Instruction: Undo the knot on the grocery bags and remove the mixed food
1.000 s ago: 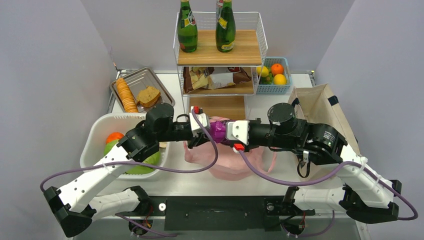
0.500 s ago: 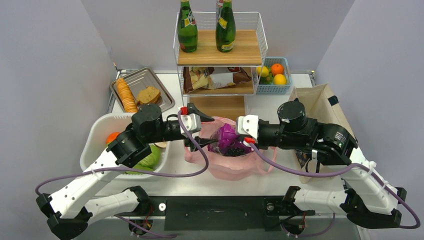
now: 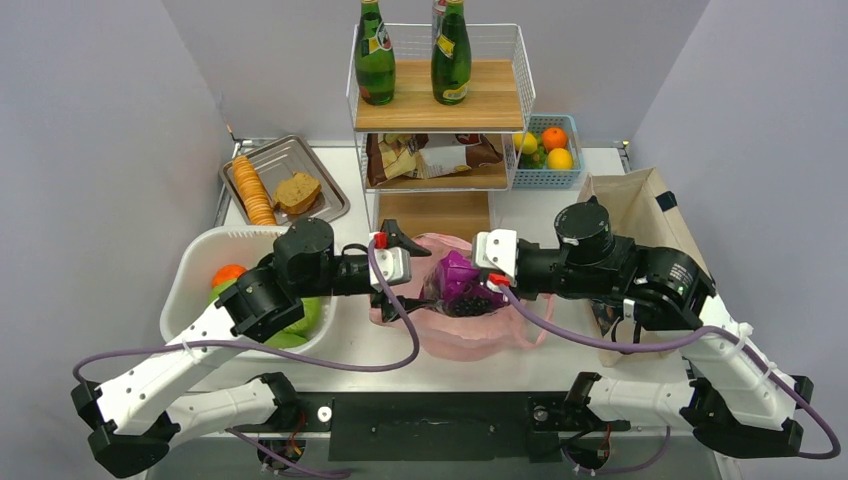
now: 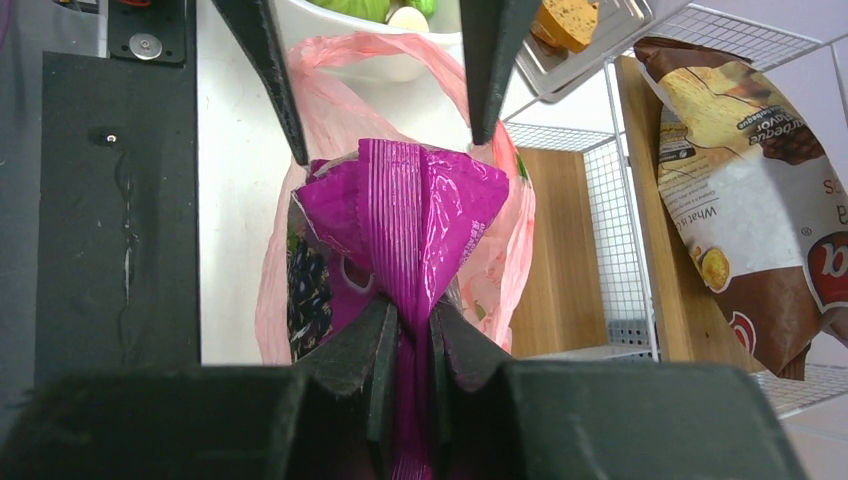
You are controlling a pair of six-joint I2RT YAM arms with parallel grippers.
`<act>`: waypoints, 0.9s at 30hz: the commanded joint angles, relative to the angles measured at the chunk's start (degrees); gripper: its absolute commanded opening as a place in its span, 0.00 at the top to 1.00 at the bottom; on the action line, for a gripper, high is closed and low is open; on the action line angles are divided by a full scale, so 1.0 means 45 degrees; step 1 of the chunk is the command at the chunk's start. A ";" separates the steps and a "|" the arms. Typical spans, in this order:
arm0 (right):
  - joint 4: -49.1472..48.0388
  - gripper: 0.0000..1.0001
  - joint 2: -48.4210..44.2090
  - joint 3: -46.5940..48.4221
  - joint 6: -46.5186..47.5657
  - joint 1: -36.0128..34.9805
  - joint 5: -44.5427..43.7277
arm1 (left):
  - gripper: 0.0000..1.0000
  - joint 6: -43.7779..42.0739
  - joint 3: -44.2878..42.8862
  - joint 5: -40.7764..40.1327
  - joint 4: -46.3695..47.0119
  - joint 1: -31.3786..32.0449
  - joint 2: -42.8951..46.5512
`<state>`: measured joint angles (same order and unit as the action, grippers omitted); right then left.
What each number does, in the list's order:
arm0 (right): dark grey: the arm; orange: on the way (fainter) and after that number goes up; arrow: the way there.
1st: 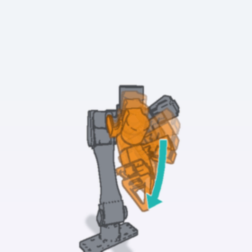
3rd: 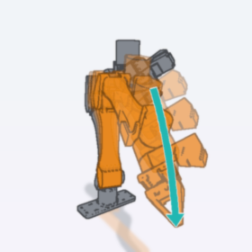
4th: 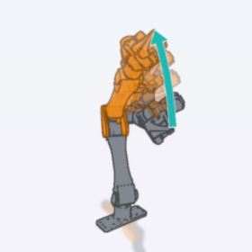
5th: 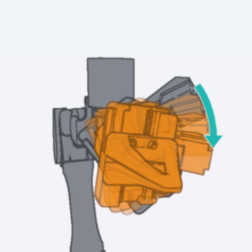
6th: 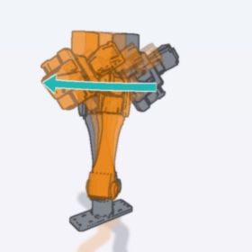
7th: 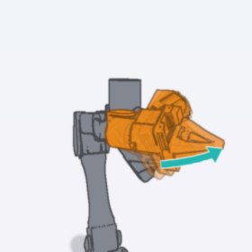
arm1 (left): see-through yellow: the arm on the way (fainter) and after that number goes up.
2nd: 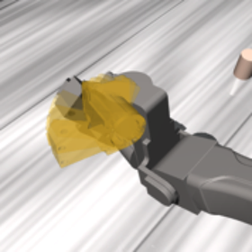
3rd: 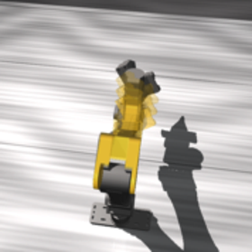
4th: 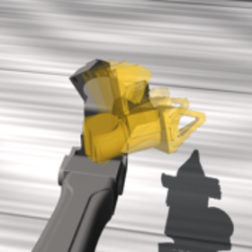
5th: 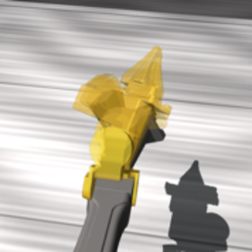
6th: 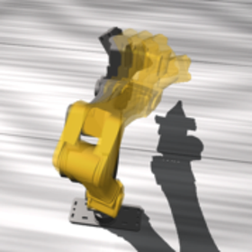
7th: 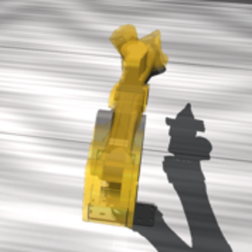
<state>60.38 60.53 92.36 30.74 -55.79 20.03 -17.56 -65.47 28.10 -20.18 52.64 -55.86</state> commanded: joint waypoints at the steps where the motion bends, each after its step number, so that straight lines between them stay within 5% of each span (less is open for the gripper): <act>1: -0.2317 1.00 -0.0478 0.0150 -0.0252 0.0330 -0.0116 | 0.24 -0.0482 0.0621 -0.0431 -0.0494 0.0136 0.0684; 5: -0.3513 1.00 -0.0426 -0.0002 -0.3346 0.1936 0.0400 | 0.24 -0.0009 0.1307 -0.2201 0.0684 -0.0029 0.1267; 8: -0.4061 1.00 -0.0145 -0.0080 -0.5930 0.4640 0.1955 | 0.23 -0.0584 0.2206 -0.2820 0.1461 -0.0218 0.2294; 11: -0.4481 1.00 0.0146 -0.0281 -0.9338 0.6209 0.3951 | 0.23 -0.4267 0.3678 -0.3670 0.2531 0.0502 0.3402; 15: -0.5607 1.00 -0.0164 -0.1365 -1.1417 0.7402 0.5122 | 0.23 -0.8992 0.6237 -0.5411 0.6713 0.1813 0.3828; 20: -0.6442 1.00 -0.0151 -0.1921 -1.3443 0.9062 0.6817 | 0.23 -1.1313 0.7353 -0.5077 1.0218 0.2265 0.2728; 24: -0.6569 1.00 -0.0623 -0.2005 -1.3076 0.9166 0.7103 | 0.22 -1.0677 0.6915 -0.5209 1.1103 0.2752 0.2019; 27: -0.6453 1.00 -0.1062 -0.2241 -1.2404 0.8994 0.7283 | 0.23 -0.8483 0.4675 -0.5115 0.8741 0.2882 0.1633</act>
<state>39.62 60.53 81.82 -24.36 -14.66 47.03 -62.54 -32.80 5.74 19.40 64.60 -47.59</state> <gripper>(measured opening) 0.084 0.775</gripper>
